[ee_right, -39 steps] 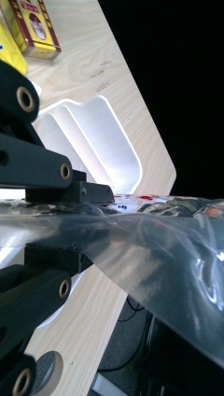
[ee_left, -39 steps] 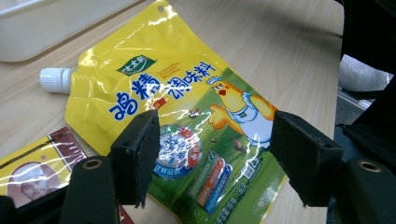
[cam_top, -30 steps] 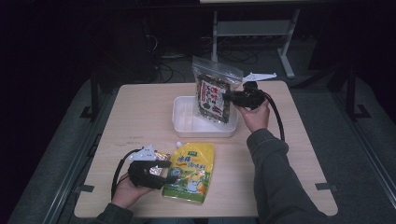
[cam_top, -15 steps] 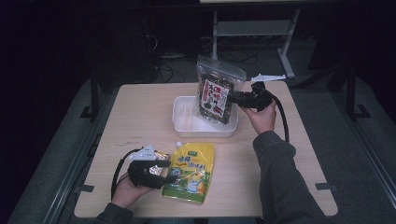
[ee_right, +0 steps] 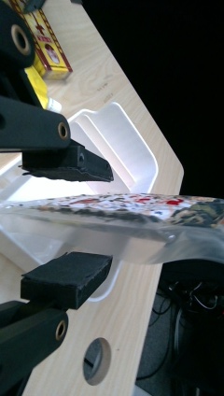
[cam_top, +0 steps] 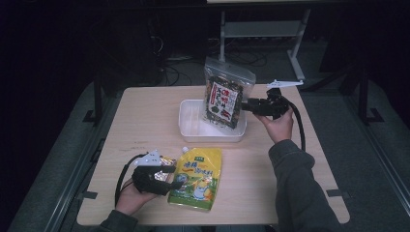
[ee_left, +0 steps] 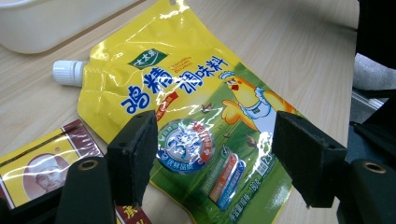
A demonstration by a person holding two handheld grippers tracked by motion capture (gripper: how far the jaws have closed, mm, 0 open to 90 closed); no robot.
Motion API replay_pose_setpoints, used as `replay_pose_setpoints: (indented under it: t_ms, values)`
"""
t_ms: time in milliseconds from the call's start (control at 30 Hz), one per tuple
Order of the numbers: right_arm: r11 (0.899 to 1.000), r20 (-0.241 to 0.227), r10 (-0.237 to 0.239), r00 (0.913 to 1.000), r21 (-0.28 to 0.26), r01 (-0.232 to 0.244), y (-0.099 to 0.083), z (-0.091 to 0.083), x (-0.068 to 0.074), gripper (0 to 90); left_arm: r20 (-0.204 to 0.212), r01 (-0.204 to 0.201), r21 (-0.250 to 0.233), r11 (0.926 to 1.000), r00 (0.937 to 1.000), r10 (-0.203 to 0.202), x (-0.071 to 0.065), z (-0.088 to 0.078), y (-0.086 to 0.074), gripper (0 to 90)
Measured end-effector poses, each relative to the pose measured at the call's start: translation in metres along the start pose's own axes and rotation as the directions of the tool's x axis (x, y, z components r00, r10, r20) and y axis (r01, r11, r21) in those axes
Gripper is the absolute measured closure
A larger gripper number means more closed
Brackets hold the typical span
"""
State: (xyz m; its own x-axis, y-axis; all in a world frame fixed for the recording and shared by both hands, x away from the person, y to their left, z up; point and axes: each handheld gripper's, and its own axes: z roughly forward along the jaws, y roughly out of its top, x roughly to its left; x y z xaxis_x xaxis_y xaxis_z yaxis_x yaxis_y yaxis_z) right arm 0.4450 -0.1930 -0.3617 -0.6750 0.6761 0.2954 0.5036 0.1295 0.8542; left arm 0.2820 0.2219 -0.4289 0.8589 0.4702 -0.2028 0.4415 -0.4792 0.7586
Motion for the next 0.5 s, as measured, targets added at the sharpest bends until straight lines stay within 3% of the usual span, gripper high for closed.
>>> replay_pose_setpoints:
  t_ms: [133, 500]
  values:
    - [1.000, -0.006, 0.000, 1.0000, 0.023, 0.000, -0.002, -0.006, -0.001, 50.4, -0.002, 0.001, 0.000, 1.0000, 1.0000, -0.001, 0.000, 0.000, 0.000, 30.5]
    - [1.000, -0.017, 0.016, 0.9997, 0.013, -0.016, -0.014, -0.023, 0.001, 48.1, -0.005, -0.001, -0.008, 1.0000, 1.0000, 0.001, -0.001, 0.000, 0.002, 30.1]
